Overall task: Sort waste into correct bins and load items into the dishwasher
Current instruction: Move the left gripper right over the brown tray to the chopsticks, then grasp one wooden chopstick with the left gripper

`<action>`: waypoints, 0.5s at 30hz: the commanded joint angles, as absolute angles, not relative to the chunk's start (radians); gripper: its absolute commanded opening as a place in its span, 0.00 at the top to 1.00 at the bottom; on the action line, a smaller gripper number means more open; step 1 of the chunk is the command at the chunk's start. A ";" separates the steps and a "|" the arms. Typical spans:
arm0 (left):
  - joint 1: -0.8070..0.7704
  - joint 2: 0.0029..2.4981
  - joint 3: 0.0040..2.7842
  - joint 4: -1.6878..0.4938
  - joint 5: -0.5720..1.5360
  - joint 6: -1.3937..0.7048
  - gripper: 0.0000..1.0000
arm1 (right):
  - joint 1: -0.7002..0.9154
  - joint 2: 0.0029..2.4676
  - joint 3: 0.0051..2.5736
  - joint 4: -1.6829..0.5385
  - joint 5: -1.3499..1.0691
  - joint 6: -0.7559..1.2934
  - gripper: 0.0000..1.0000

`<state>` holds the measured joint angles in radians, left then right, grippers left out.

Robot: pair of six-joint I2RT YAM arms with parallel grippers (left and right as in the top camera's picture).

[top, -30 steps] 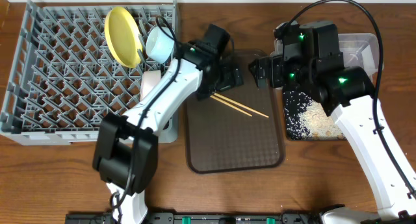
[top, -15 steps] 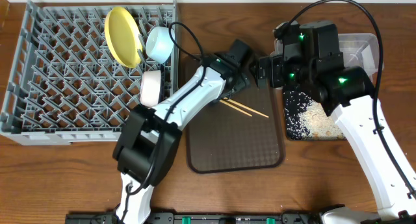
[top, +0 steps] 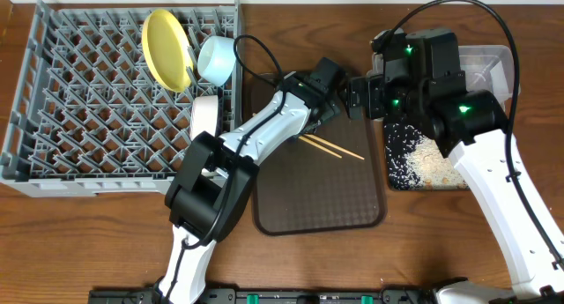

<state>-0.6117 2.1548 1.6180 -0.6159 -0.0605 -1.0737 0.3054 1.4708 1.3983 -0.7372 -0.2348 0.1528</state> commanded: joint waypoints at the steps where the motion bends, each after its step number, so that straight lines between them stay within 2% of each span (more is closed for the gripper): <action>1: -0.613 2.168 1.625 -0.616 -0.090 -1.079 0.10 | 0.309 1.478 1.411 -0.738 -0.236 0.163 0.01; 15: -0.619 2.168 1.607 -0.626 -0.090 -1.108 0.10 | 0.309 1.478 1.411 -0.738 -0.236 0.163 0.01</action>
<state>-0.6128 2.1548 1.6180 -0.6220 -0.0635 -1.0805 0.3054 1.4708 1.3983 -0.7372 -0.2352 0.1528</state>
